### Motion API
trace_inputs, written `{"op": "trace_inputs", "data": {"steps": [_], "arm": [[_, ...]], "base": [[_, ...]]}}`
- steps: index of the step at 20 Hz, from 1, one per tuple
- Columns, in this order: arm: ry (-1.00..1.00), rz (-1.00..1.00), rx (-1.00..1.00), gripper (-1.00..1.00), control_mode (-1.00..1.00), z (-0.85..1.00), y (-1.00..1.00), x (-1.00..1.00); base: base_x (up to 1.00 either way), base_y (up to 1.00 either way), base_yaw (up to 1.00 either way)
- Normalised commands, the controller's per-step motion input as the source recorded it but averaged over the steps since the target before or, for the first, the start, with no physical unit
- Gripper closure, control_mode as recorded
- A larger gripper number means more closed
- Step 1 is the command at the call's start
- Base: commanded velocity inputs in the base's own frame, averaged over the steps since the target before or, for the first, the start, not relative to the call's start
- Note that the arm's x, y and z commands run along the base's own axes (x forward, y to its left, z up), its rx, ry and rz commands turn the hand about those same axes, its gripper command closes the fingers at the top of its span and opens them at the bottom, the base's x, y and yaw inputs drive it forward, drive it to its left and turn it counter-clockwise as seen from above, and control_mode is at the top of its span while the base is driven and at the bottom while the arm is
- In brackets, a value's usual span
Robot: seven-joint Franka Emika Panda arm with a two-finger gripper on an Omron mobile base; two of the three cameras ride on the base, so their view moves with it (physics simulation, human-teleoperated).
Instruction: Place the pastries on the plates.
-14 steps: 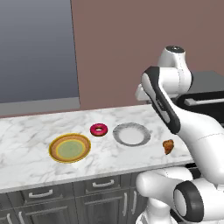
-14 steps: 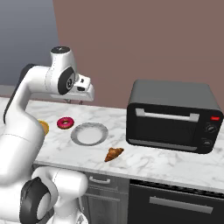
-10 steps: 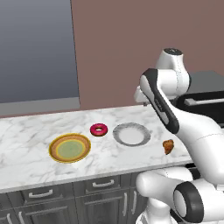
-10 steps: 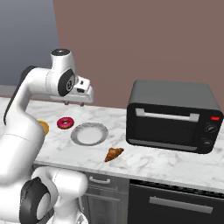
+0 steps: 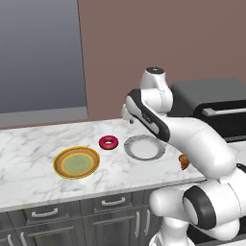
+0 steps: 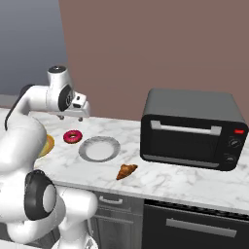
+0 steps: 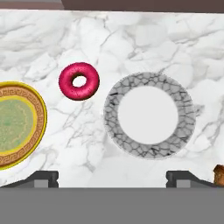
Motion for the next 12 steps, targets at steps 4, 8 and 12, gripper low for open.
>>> {"op": "trace_inputs", "data": {"steps": [4,8,12], "arm": [[0.24,0.04,-0.03,-1.0,-1.0,-0.17,0.84,0.61],[0.23,0.04,-0.07,-1.0,-1.0,-0.14,0.66,0.33],[0.26,0.02,-0.12,-1.0,-1.0,-0.23,0.51,0.32]], "base": [[0.0,0.0,0.0],[0.0,0.0,0.0],[0.0,0.0,0.0]]}}
